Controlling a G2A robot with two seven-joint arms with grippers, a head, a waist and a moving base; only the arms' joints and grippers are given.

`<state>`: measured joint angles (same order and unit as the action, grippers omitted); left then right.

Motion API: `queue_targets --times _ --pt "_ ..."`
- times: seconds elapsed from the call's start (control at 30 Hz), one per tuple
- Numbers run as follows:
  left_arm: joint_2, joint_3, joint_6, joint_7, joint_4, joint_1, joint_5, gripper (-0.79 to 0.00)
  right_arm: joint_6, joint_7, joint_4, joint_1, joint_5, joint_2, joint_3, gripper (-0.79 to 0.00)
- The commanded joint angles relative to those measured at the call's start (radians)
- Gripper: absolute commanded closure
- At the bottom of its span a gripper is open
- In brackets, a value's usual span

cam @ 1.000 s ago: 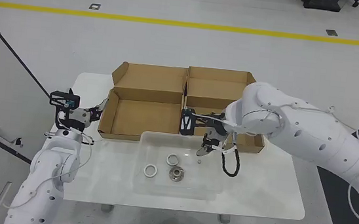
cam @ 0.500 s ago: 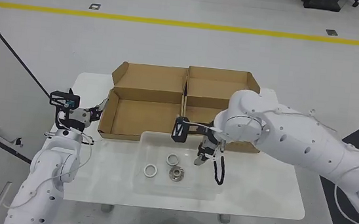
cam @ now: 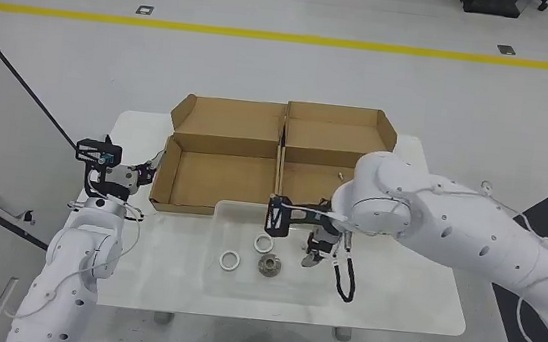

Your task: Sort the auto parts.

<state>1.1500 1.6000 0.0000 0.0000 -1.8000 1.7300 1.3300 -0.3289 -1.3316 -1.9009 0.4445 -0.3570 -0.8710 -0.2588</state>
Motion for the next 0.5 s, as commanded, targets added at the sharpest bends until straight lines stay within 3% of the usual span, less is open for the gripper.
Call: queue_targets --times 0.0,0.2,0.47 --pt "0.000 0.000 0.000 0.000 0.000 0.000 0.000 -0.785 -0.015 -0.008 -0.013 0.014 0.003 0.012 -0.011 -0.785" --pt "0.000 0.000 0.000 0.000 0.000 0.000 0.000 -0.785 -0.094 -0.041 0.005 0.043 0.016 0.027 -0.019 -0.785" --pt "0.000 0.000 0.000 0.000 0.000 0.000 0.000 -0.785 -0.157 -0.003 0.058 0.037 0.003 0.013 0.023 -0.785"
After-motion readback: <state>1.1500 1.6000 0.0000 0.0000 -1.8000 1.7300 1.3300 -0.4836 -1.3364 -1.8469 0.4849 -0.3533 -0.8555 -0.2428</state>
